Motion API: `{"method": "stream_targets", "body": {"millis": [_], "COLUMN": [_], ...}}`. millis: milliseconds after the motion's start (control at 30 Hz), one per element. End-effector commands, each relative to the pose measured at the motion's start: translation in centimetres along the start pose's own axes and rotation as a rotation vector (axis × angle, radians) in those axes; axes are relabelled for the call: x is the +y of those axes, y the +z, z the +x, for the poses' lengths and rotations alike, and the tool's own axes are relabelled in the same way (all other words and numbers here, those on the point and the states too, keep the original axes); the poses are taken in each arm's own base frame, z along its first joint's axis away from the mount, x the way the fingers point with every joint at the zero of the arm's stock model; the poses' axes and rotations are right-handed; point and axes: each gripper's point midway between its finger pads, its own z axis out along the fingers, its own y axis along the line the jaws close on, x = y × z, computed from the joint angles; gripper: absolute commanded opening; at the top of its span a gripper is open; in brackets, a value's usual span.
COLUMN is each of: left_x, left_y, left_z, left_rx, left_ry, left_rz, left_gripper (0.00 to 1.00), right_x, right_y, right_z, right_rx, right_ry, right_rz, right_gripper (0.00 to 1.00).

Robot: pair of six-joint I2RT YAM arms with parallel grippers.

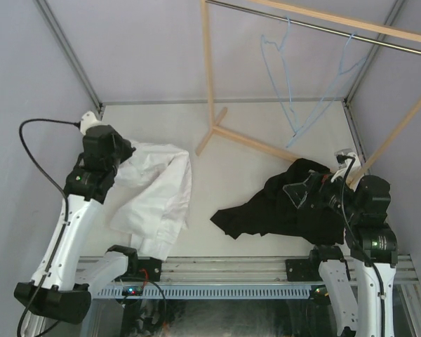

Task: Place the shirt on the hanger
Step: Adjust the shirt at the center of the board.

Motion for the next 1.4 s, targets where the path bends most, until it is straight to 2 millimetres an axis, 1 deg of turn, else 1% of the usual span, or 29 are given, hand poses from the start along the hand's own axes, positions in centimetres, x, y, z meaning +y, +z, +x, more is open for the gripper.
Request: {"method": "stream_targets", "body": {"millis": [0, 100, 200, 267, 333, 367, 400, 467, 533, 600, 633, 700, 767, 800, 867, 967, 1067, 1133, 1233, 1367], "left_x": [-5.3, -7.7, -9.7, -11.1, -12.3, -12.8, -13.8, -14.9, -15.6, -15.6, -15.3, -14.2, -12.8, -12.0, -10.5, -9.1, -8.1, -7.4, -6.2, -4.7], "left_y": [-4.5, -6.7, -8.2, -8.9, -9.4, -9.6, -10.2, -10.7, -11.2, -11.5, -11.5, -11.6, -11.6, -11.5, -11.3, -11.8, -12.2, -11.9, -10.5, -7.8], "left_z": [-4.7, -6.6, -7.6, -7.2, -6.2, -5.2, -3.5, -0.5, 3.4, 7.5, 9.5, 13.1, 14.9, 15.3, 14.8, 12.5, 10.2, 9.4, 9.4, 10.8], "left_rx": [-0.034, -0.061, -0.068, -0.039, -0.002, 0.021, 0.052, 0.102, 0.179, 0.245, 0.273, 0.326, 0.348, 0.352, 0.323, 0.242, 0.160, 0.136, 0.153, 0.192], "left_ry": [0.081, 0.109, 0.150, 0.193, 0.243, 0.269, 0.304, 0.357, 0.397, 0.436, 0.455, 0.484, 0.491, 0.491, 0.485, 0.441, 0.396, 0.379, 0.379, 0.443], "left_rz": [0.177, 0.249, 0.316, 0.358, 0.396, 0.412, 0.447, 0.496, 0.538, 0.566, 0.566, 0.576, 0.573, 0.561, 0.532, 0.519, 0.512, 0.489, 0.436, 0.333], "left_gripper": [0.00, 0.00, 0.00, 0.00, 0.00, 0.00, 0.00, 0.00, 0.00, 0.00, 0.03, 0.14, 0.32, 0.37, 0.50, 0.64, 0.73, 0.77, 0.77, 0.82], "right_x": [1.1, 0.9, 0.8, 0.9, 1.2, 1.2, 1.2, 0.9, 0.2, -0.5, -0.8, -1.2, -1.3, -1.4, -1.6, -1.7, -1.7, -1.9, -1.8, -1.4], "right_y": [-0.3, -0.3, -0.4, -0.4, -0.4, -0.3, -0.4, -0.4, -0.6, -0.7, -0.7, -0.7, -0.6, -0.5, -0.3, 0.1, 0.6, 1.0, 1.5, 2.5], "right_z": [-1.1, -1.1, -1.0, -0.9, -0.7, -0.7, -0.6, -0.6, -0.7, -0.6, -0.6, -0.4, -0.3, -0.2, -0.1, 0.0, 0.2, 0.6, 1.3, 3.2], "right_rx": [-0.017, -0.019, -0.020, -0.016, -0.011, -0.008, -0.011, -0.022, -0.039, -0.047, -0.049, -0.047, -0.045, -0.046, -0.043, -0.041, -0.042, -0.036, -0.015, 0.045], "right_ry": [-0.075, -0.076, -0.071, -0.064, -0.054, -0.049, -0.045, -0.040, -0.032, -0.022, -0.018, -0.009, -0.002, 0.001, 0.015, 0.041, 0.079, 0.109, 0.136, 0.144], "right_rz": [-0.040, -0.033, -0.020, -0.025, -0.041, -0.047, -0.047, -0.025, 0.019, 0.064, 0.080, 0.100, 0.101, 0.102, 0.104, 0.105, 0.093, 0.086, 0.068, 0.048], "right_gripper": [0.94, 0.94, 0.94, 0.94, 0.94, 0.94, 0.95, 0.96, 0.96, 0.97, 0.97, 0.97, 0.97, 0.97, 0.97, 0.97, 0.97, 0.97, 0.97, 0.96]}}
